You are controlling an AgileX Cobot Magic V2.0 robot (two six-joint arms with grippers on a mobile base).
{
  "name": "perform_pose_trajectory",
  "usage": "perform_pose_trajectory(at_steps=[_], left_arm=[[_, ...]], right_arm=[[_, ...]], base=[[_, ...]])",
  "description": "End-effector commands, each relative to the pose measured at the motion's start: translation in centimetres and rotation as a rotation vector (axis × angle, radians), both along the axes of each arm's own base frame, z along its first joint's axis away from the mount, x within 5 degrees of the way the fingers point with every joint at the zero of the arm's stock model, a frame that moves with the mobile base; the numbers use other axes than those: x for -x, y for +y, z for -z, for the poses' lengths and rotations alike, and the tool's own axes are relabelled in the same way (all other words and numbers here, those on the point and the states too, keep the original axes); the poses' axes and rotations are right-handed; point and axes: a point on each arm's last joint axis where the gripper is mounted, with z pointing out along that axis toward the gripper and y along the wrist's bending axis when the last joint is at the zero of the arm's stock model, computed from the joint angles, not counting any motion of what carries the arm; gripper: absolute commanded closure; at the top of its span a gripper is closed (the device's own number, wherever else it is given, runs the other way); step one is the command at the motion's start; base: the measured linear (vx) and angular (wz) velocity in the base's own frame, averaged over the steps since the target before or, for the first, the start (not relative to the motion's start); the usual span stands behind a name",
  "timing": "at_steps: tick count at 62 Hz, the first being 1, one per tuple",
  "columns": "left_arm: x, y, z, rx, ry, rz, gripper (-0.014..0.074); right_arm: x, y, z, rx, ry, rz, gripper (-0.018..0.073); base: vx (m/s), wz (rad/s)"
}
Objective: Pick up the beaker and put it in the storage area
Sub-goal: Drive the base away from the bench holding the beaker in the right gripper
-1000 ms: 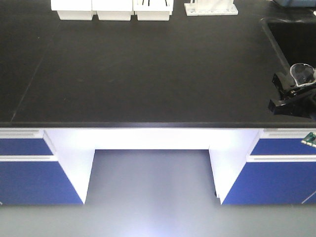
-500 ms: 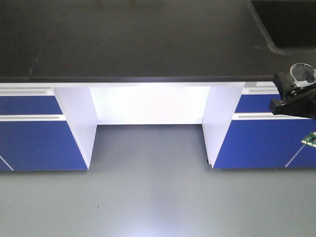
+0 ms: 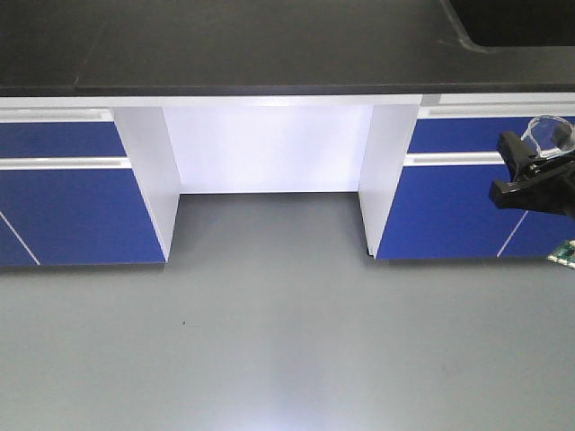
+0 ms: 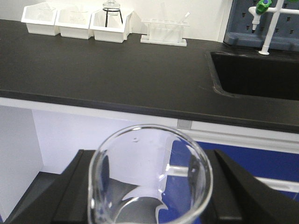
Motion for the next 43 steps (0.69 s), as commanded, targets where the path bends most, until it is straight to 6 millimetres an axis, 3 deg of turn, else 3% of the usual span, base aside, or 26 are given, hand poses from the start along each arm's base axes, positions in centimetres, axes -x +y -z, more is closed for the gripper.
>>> perform_pose_trajectory(at_steps=[1, 43], left_arm=[[0.23, -0.11, -1.47, 0.011, -0.113, 0.013, 0.0603], [0.23, -0.11, -1.47, 0.011, -0.113, 0.013, 0.0603]], right_arm=[[-0.11, 0.06, -1.93, -0.012, -0.124, -0.016, 0.056], [-0.11, 0.06, -1.93, -0.012, -0.124, -0.016, 0.056]], base=[[-0.3, -0.01], [-0.22, -0.08]])
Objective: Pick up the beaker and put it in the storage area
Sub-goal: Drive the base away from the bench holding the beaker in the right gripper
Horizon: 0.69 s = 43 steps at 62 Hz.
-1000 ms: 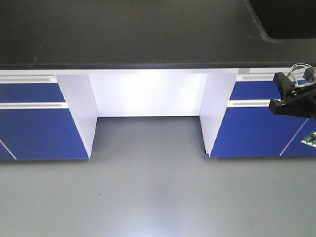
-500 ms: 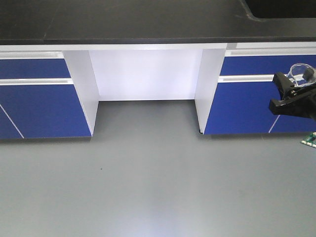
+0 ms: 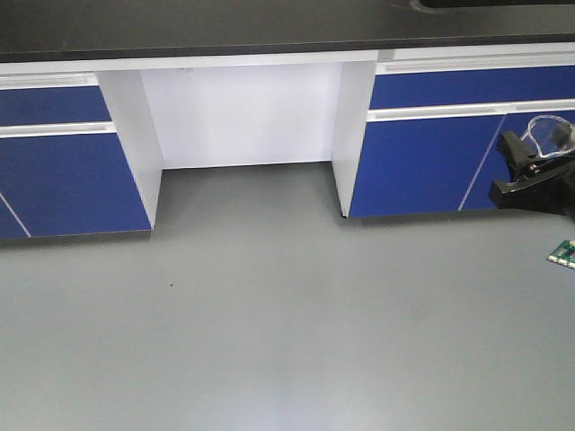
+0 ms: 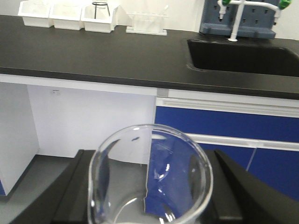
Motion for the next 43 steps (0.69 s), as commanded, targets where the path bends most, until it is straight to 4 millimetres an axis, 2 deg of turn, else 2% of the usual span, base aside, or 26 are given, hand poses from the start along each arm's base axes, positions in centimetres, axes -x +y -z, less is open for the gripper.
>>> perform_pose_trajectory(at_steps=[1, 31, 43], left_arm=[[0.23, -0.11, -1.47, 0.011, -0.113, 0.013, 0.0603], [0.23, -0.11, -1.47, 0.011, -0.113, 0.013, 0.0603], [0.23, -0.11, -1.47, 0.011, -0.113, 0.013, 0.0603]], right_arm=[[-0.11, 0.06, -1.92, -0.012, -0.123, -0.015, 0.056], [-0.11, 0.06, -1.92, -0.012, -0.123, -0.015, 0.056], [-0.11, 0.06, -1.92, -0.012, -0.123, -0.015, 0.056]], base=[[-0.09, -0.2], [-0.02, -0.19], [0.02, -0.39]])
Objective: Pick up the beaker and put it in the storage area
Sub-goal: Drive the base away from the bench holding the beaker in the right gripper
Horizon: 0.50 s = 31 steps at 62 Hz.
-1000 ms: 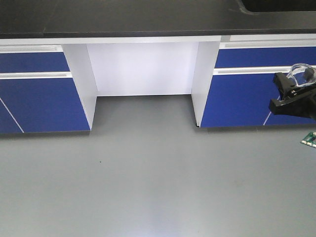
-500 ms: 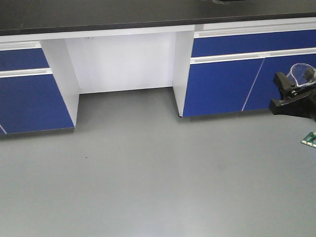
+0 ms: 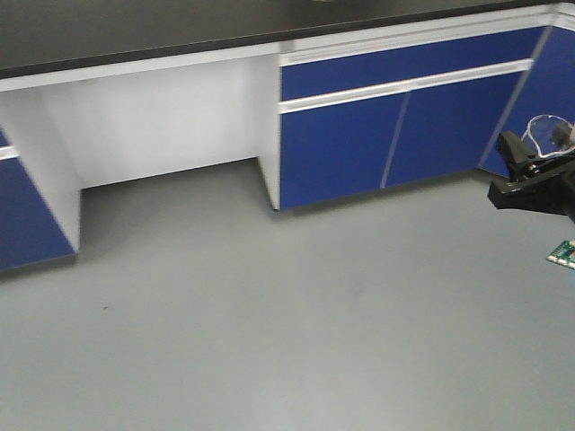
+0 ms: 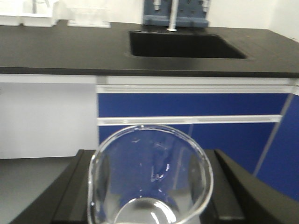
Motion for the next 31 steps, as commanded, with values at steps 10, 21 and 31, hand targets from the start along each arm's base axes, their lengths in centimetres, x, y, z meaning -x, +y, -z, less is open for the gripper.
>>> perform_pose_trajectory(at_steps=[10, 21, 31], left_arm=[[0.23, -0.11, -1.47, 0.011, -0.113, 0.013, 0.0603], [0.23, -0.11, -1.47, 0.011, -0.113, 0.013, 0.0603], [0.23, -0.11, -1.47, 0.011, -0.113, 0.013, 0.0603]], right_arm=[[-0.11, 0.06, -1.92, -0.012, -0.123, -0.015, 0.056], [-0.11, 0.06, -1.92, -0.012, -0.123, -0.015, 0.056], [-0.11, 0.06, -1.92, -0.012, -0.123, -0.015, 0.056]], base=[[0.04, -0.61], [0.07, -0.72], [0.1, -0.77]])
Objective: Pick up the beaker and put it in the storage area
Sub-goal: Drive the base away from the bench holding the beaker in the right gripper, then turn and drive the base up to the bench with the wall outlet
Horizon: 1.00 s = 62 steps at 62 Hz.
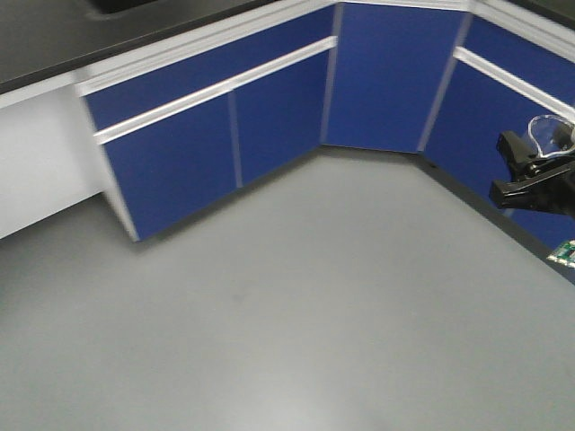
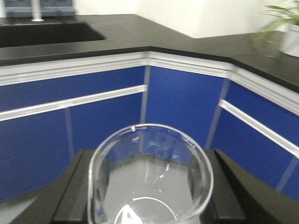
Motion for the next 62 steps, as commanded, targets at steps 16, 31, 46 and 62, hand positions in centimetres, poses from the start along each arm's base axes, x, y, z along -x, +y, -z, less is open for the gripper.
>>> perform_pose_trajectory(at_steps=[16, 31, 46, 62], left_arm=[[0.23, -0.11, -1.47, 0.011, -0.113, 0.013, 0.0603], [0.23, -0.11, -1.47, 0.011, -0.113, 0.013, 0.0603], [0.23, -0.11, -1.47, 0.011, -0.113, 0.013, 0.0603], [0.23, -0.11, -1.47, 0.011, -0.113, 0.013, 0.0603]], right_arm=[[-0.11, 0.06, -1.93, -0.013, -0.124, -0.016, 0.056], [-0.11, 0.06, -1.93, -0.013, -0.124, -0.016, 0.056], [-0.11, 0.06, -1.93, -0.013, -0.124, -0.016, 0.056], [-0.11, 0.06, -1.93, -0.013, -0.124, -0.016, 0.056]], base=[[0.13, -0.75], [0.15, -0.69], [0.16, -0.67], [0.16, -0.62]])
